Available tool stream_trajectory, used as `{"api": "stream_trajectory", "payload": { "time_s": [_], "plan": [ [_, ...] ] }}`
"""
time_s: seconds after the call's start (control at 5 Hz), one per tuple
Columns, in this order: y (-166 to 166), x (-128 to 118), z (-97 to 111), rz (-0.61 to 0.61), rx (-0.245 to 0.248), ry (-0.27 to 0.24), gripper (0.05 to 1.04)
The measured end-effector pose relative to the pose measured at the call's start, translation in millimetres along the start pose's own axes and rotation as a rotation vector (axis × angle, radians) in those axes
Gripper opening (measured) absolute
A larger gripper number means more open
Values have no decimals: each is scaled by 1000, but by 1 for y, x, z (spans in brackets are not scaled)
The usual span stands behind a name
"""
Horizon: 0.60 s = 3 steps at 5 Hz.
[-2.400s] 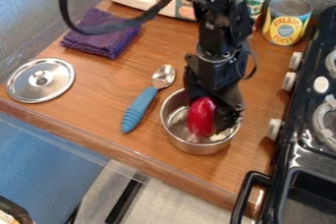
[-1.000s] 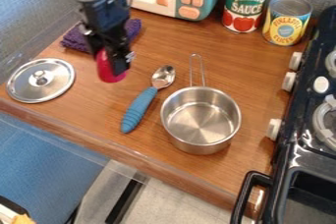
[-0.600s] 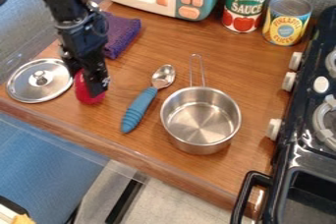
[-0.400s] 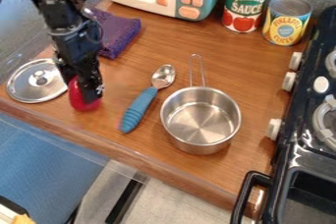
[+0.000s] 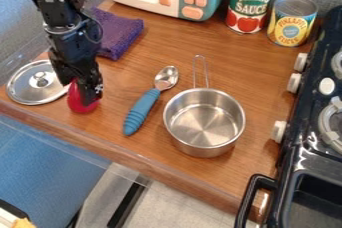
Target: Took the red thing of the pan and put it on the left side of the table
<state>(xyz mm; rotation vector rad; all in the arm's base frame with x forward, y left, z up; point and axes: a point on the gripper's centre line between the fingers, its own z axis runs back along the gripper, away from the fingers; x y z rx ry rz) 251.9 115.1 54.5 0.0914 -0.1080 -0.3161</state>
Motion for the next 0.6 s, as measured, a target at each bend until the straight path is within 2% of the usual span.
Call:
{"api": "stream_trajectory", "payload": {
  "time_s": [0.2,0.4,0.6],
  "plan": [
    [-2,2,11,11,-28,-19,1008],
    [2,2,28,55,-25,-26,1003],
    [3,-1,29,85,-17,-6,1001]
  ]
}}
